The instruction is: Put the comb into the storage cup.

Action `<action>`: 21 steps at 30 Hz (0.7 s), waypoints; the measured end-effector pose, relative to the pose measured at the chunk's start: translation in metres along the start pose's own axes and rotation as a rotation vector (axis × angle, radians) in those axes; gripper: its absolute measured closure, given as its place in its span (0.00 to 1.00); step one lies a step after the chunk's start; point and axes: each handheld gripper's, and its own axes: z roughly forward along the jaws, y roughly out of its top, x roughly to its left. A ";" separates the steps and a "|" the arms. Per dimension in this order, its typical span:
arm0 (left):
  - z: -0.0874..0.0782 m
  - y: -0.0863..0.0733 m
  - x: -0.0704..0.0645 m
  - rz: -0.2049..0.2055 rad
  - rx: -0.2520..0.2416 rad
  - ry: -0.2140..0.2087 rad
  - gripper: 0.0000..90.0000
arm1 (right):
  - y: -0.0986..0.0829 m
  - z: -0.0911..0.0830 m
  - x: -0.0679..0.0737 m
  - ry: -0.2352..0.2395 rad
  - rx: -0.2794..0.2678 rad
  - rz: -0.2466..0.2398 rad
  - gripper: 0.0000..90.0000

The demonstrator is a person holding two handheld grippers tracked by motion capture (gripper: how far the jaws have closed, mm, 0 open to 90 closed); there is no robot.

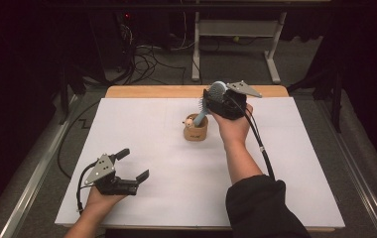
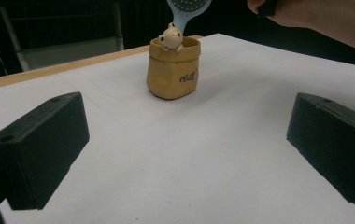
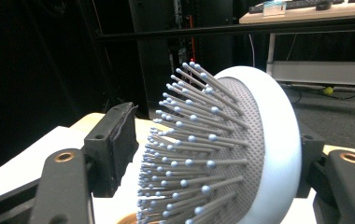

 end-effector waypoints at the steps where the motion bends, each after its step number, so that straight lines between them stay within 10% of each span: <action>1: 0.000 0.000 0.000 0.000 0.000 0.000 0.00 | 0.000 0.000 0.000 -0.001 0.000 -0.002 0.35; 21: -0.001 0.000 0.000 -0.004 -0.002 -0.001 0.00 | -0.007 -0.001 -0.005 -0.004 0.023 -0.020 0.29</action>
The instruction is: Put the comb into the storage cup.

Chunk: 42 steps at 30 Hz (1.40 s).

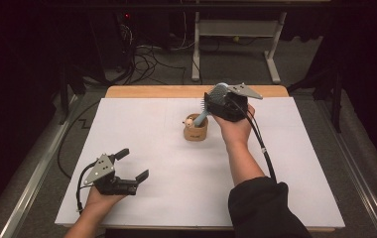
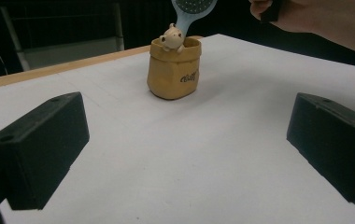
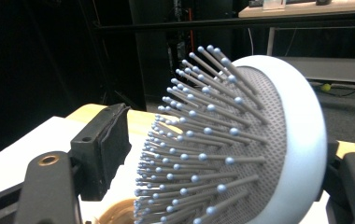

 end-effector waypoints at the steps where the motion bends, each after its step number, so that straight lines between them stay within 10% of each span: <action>1: 0.000 0.000 0.000 0.001 -0.001 0.001 0.00 | -0.001 0.000 -0.001 -0.002 0.000 0.000 0.28; 42: 0.003 -0.002 0.002 -0.011 0.010 -0.005 0.00 | -0.013 -0.009 -0.016 -0.015 0.048 -0.003 0.22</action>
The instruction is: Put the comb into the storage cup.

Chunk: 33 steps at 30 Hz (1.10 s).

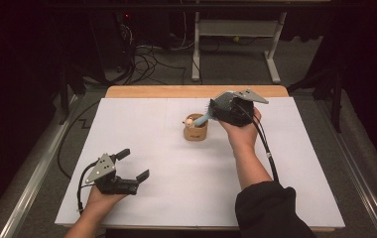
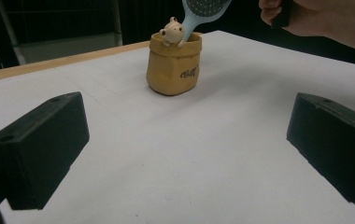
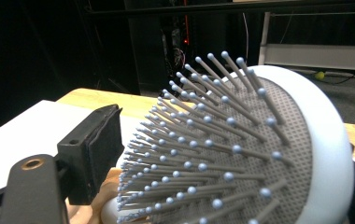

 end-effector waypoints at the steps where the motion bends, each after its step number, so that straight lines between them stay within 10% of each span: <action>1: 0.000 0.000 0.000 0.002 0.000 0.000 0.00 | 0.000 0.000 0.000 0.002 0.000 0.001 0.22; 33: 0.000 0.000 0.004 -0.015 0.000 0.016 0.00 | 0.002 -0.037 -0.010 0.011 -0.008 -0.056 0.00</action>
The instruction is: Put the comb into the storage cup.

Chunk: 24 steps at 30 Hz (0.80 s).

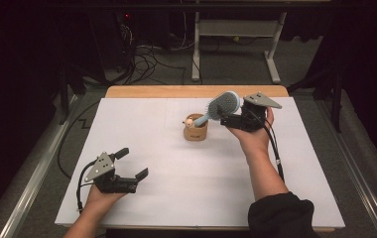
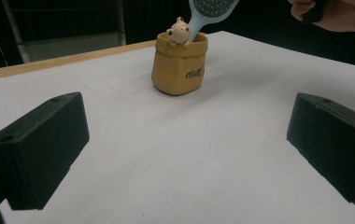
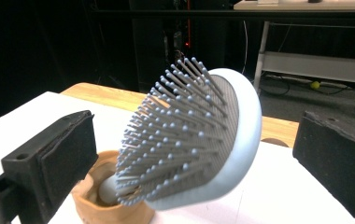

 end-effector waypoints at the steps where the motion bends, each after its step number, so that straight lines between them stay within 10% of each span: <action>1: 0.000 0.000 0.000 0.001 -0.001 0.003 0.00 | 0.000 -0.002 0.000 0.003 -0.001 0.000 0.00; 24: 0.000 -0.001 0.001 -0.001 0.012 0.028 0.00 | -0.050 -0.017 -0.009 0.035 0.064 -0.037 0.00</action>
